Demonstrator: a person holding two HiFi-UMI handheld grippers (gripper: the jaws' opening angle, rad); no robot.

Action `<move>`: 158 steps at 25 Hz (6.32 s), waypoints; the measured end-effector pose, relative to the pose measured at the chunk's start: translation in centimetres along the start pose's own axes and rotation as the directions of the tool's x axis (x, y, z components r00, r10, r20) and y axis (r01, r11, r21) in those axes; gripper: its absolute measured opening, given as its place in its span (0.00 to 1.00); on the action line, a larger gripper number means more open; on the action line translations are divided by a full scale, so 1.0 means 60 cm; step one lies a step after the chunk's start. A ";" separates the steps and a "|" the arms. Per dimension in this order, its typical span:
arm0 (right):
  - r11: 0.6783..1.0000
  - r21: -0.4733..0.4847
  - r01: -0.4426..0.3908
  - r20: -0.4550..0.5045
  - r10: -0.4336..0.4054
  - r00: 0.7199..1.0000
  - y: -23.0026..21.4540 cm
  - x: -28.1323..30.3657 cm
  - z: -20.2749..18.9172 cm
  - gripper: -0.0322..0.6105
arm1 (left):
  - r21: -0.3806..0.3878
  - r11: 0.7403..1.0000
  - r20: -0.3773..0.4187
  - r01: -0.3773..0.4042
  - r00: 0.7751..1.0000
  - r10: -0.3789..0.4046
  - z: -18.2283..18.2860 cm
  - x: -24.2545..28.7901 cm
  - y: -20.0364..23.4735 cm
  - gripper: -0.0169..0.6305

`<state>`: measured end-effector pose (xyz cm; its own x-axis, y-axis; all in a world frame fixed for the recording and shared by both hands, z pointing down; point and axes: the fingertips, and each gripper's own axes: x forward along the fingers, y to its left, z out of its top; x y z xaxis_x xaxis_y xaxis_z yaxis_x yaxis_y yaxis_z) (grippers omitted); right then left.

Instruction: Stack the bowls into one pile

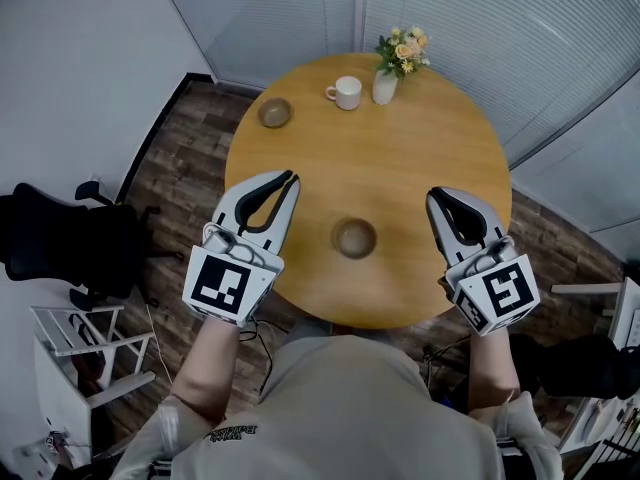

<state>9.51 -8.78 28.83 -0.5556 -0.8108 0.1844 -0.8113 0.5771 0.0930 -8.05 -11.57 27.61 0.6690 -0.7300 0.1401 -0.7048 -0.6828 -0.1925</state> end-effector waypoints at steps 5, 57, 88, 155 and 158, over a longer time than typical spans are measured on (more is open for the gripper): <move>0.999 -0.042 0.007 -0.015 -0.008 1.000 0.004 0.022 -0.003 0.11 | 0.039 0.998 0.020 -0.040 0.999 0.039 -0.006 0.006 0.064 0.06; 0.997 0.015 0.079 -0.201 -0.075 0.977 -0.080 0.281 -0.116 0.11 | 0.244 0.904 -0.664 0.351 0.740 -0.108 -0.597 0.356 0.352 0.26; 0.990 0.133 0.052 -0.318 -0.007 0.948 -0.031 0.259 -0.232 0.11 | 0.183 0.919 -0.841 0.349 0.540 -0.038 -0.809 0.383 0.378 0.10; 0.998 0.007 0.062 -0.098 -0.061 0.993 0.009 0.042 -0.039 0.11 | 0.342 0.817 -0.658 0.464 0.739 -0.145 -0.249 0.091 0.111 0.07; 0.998 0.009 0.067 -0.106 -0.066 0.992 0.005 0.035 -0.044 0.11 | 0.349 0.800 -0.657 0.487 0.736 -0.162 -0.244 0.097 0.086 0.07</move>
<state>8.60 -10.04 31.81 -0.4784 -0.8322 0.2802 -0.8485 0.5203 0.0964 -11.23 -19.78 41.65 0.4511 -0.4468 0.7726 -0.1555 -0.8918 -0.4249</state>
